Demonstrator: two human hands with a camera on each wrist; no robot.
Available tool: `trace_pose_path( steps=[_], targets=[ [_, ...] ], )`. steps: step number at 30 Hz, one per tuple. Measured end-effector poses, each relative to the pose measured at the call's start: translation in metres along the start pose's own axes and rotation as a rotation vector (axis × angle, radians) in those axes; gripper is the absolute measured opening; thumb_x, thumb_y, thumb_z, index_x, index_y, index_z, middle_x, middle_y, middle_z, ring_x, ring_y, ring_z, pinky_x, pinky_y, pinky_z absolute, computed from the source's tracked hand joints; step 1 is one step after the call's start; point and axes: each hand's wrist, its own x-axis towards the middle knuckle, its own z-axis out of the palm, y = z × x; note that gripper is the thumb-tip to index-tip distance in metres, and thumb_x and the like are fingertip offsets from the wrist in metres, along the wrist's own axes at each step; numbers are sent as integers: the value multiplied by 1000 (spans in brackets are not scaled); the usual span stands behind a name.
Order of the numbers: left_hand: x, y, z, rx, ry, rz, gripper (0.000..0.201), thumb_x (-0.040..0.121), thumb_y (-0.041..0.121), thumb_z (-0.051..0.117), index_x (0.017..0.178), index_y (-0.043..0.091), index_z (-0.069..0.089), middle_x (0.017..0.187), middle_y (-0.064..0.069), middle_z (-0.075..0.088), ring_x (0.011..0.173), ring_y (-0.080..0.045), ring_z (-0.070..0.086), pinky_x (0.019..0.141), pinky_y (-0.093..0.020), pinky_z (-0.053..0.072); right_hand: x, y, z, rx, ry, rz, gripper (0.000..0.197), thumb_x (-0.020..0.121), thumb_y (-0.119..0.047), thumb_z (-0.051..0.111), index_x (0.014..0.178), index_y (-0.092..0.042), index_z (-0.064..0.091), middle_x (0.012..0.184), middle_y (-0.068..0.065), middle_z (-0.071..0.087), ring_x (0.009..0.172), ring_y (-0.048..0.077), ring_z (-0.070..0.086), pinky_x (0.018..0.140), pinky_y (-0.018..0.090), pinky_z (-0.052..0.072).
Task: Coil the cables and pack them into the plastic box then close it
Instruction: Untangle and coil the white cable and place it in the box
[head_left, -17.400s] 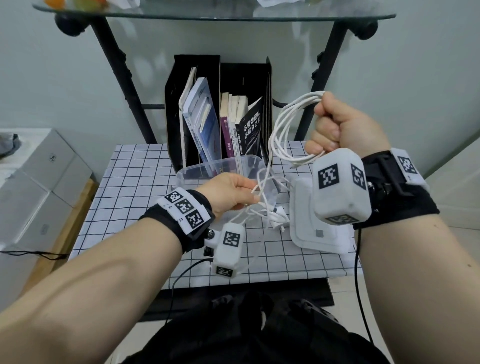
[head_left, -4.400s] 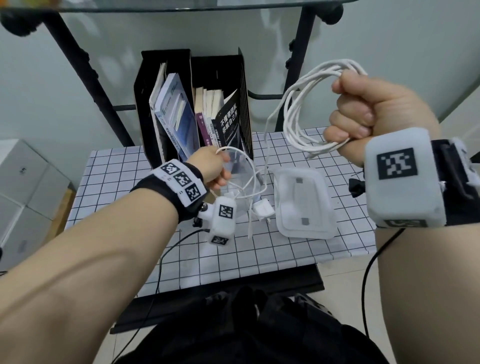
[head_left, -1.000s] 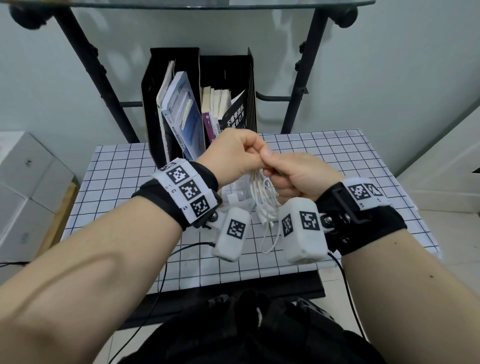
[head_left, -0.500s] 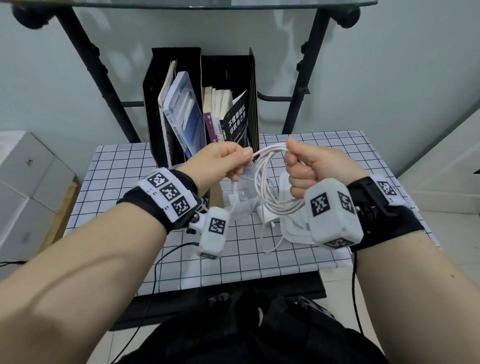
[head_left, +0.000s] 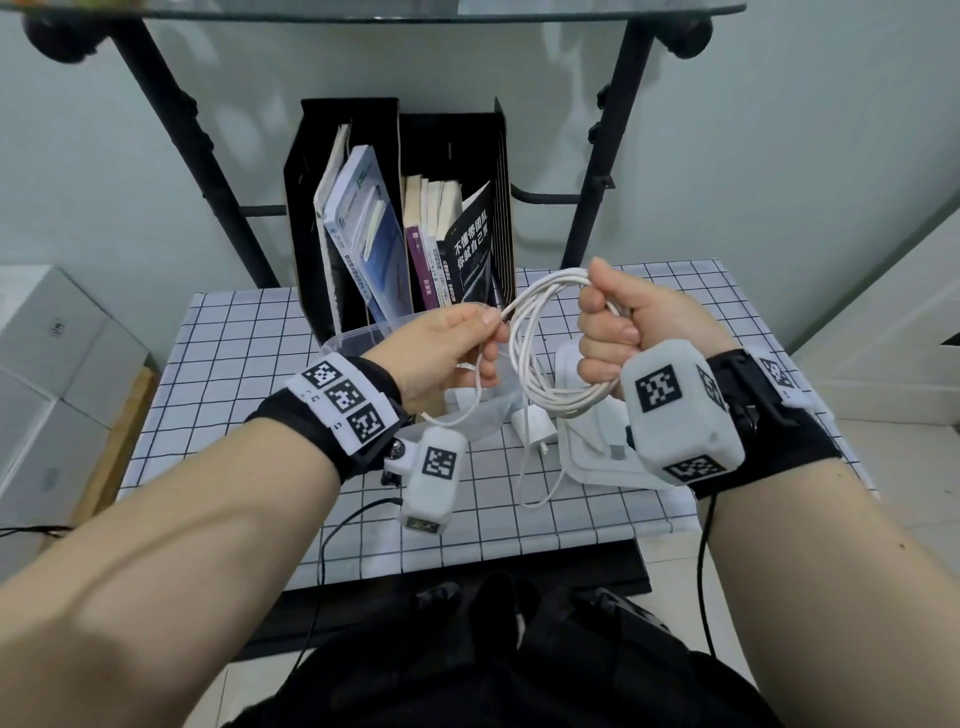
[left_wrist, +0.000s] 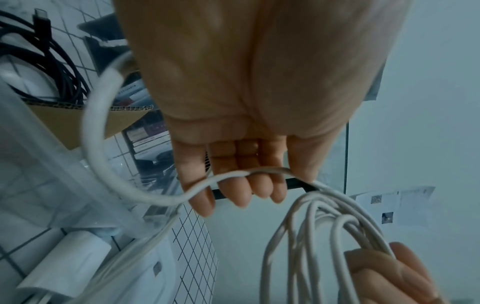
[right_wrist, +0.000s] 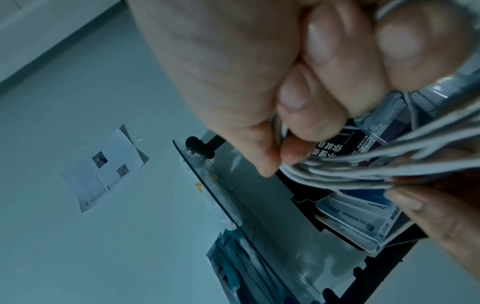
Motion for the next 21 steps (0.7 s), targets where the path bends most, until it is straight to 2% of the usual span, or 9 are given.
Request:
trace_pose_path(
  steps=[2,4,8,10,13,15,18,21],
  targets=[
    [0,-3,1,46,11,2,30,101,25,39,83,11,58,68,-2,53,61,-15,52,64,-27,49,0,0,-1,30,5,-10,39,96,-44,44,65,-19,48,38,-8,28,29,8,23,36,20,24],
    [-1,-7,2,91,13,-8,31,102,25,38,84,10,58,67,-3,53,59,-15,52,53,-18,44,0,-1,-2,69,14,-21,40,95,-45,44,64,-19,49,37,-8,28,29,8,23,38,20,21],
    [-3,-15,3,168,-32,-51,29,101,23,40,84,10,61,65,-3,58,54,-15,53,56,-21,45,0,-5,-5,183,71,-57,42,96,-46,42,63,-20,47,35,-7,28,27,8,23,39,18,21],
    [-6,-16,5,236,-61,-74,26,100,22,43,87,10,62,63,-3,59,50,-13,51,53,-19,43,0,-8,-5,224,130,-108,42,98,-46,42,65,-20,44,35,-7,27,27,9,23,37,16,24],
    [-9,-15,6,300,-83,-76,25,99,21,46,90,6,64,59,-2,58,46,-10,48,56,-22,43,0,-10,-8,297,236,-185,42,99,-44,42,65,-20,42,35,-7,26,27,9,23,34,16,28],
    [-12,-13,5,341,-90,-59,25,98,22,47,92,7,67,61,-1,58,48,-9,48,61,-22,44,1,-11,-12,348,285,-213,43,99,-45,42,64,-20,41,36,-7,24,27,10,22,33,16,27],
    [-16,-8,6,434,-108,-27,19,96,22,52,95,18,70,66,4,62,57,-7,53,72,-20,48,5,-10,-18,416,351,-250,43,99,-46,43,64,-21,40,36,-7,23,27,10,20,33,15,27],
    [-21,-2,10,485,-157,-12,18,92,14,58,101,24,70,76,4,66,64,-5,58,78,-19,50,9,-6,-20,466,434,-279,40,96,-47,47,66,-21,43,38,-7,27,26,12,23,36,14,29]
  ],
)
